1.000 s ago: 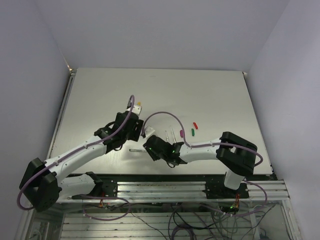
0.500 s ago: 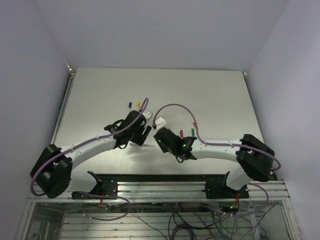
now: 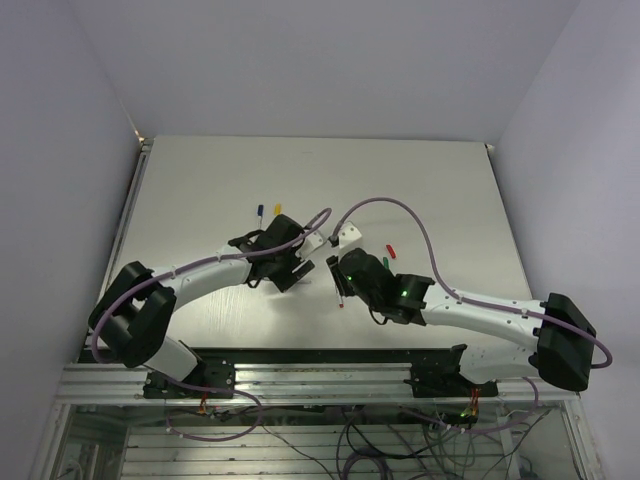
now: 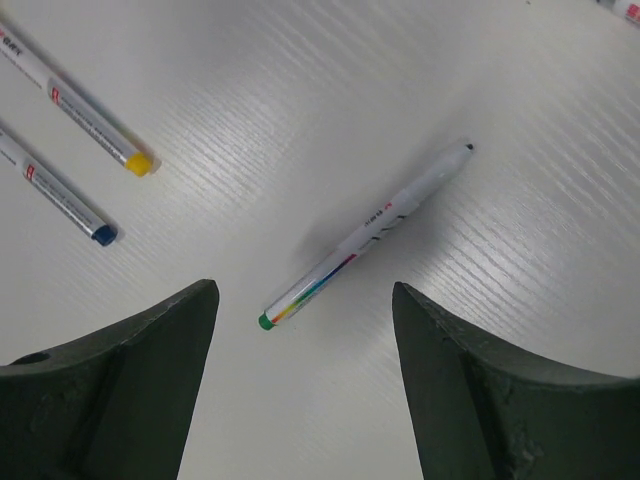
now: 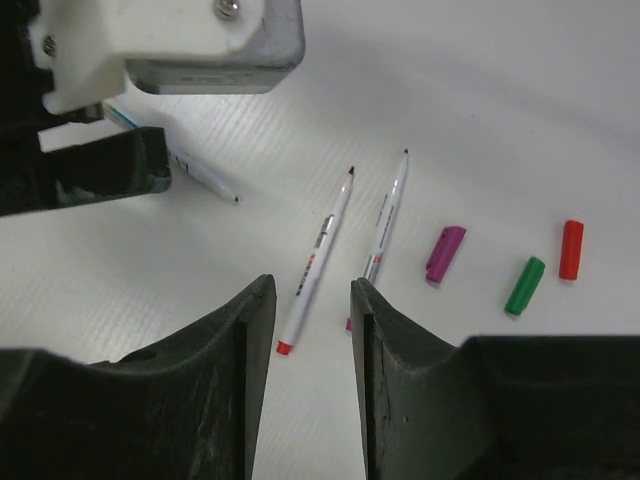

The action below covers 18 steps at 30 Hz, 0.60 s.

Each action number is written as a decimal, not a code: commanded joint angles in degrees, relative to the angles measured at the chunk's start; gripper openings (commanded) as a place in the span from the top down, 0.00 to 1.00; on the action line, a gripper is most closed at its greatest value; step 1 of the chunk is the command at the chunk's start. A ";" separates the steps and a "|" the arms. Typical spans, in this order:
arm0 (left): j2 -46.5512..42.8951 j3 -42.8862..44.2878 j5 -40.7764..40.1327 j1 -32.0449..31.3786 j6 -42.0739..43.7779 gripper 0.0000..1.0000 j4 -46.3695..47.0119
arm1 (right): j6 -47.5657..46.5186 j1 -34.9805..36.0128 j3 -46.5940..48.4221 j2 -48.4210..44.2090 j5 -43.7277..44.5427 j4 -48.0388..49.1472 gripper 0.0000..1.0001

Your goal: Insert the pens into the pen caps

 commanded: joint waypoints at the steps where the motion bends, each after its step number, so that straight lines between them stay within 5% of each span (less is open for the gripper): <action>1: 0.95 2.13 5.79 0.75 7.08 0.18 1.15 | 1.71 -0.25 -1.58 -1.25 1.70 -2.29 0.64; 18: 13.27 9.16 15.64 9.28 8.08 0.30 -6.74 | 3.75 -0.28 -2.01 -0.75 2.20 -3.05 0.64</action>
